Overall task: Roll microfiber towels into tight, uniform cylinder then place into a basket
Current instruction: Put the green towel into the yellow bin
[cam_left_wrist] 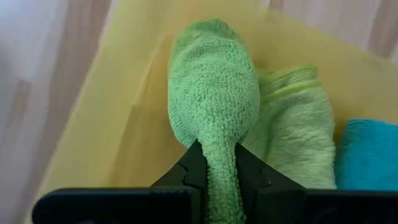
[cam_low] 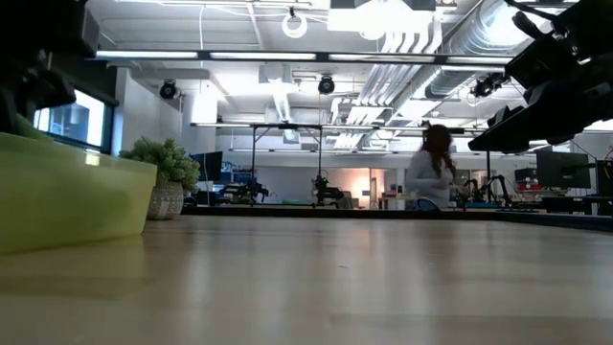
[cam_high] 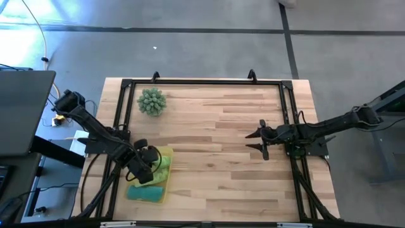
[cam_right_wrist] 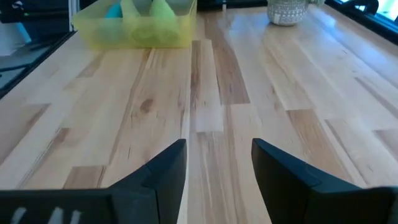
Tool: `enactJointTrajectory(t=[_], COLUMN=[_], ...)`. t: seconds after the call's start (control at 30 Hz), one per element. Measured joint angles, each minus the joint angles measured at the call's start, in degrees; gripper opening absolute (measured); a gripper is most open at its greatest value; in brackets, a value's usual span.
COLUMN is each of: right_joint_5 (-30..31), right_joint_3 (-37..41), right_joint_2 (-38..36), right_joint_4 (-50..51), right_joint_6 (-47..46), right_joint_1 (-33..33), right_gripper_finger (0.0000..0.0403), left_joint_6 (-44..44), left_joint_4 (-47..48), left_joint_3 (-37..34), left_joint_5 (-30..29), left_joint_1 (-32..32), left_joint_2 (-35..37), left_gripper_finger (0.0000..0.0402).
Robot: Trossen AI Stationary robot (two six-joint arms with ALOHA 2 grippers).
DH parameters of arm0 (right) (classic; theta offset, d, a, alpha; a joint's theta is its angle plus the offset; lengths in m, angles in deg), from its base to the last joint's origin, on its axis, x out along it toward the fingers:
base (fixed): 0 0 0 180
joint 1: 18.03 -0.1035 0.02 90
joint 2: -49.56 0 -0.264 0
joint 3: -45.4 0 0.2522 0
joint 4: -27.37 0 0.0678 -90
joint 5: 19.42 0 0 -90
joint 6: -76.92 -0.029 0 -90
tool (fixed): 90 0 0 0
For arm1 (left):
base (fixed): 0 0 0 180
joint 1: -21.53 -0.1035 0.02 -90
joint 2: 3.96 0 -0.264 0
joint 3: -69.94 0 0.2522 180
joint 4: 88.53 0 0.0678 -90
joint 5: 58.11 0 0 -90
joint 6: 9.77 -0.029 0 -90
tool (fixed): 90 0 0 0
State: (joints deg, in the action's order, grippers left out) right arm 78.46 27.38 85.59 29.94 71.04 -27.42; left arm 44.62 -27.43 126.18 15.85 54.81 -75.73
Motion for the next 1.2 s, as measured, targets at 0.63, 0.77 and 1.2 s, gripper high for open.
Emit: enactJointTrajectory(t=[0.63, 0.77, 1.2], right_joint_5=[-0.02, -0.04, -0.07], right_joint_3=[-0.09, -0.09, -0.09], right_joint_2=[1.13, 1.08, 1.09], right_joint_4=[3.23, 3.47, 3.67], right_joint_6=[-3.53, -0.91, 1.89], right_joint_1=[0.0, 0.0, 0.0], right_gripper_finger=[0.0174, 0.0174, 0.0174], left_joint_6=[0.48, 0.5, -0.57], left_joint_4=[-17.71, -18.5, -19.04], left_joint_3=[-11.0, -11.0, -10.98], left_joint_5=[-1.61, -1.87, -2.07], left_joint_1=[-0.15, -0.21, -0.78], left_joint_2=[-0.65, -0.65, -0.65], left_gripper_finger=[0.0031, 0.0046, 0.0142])
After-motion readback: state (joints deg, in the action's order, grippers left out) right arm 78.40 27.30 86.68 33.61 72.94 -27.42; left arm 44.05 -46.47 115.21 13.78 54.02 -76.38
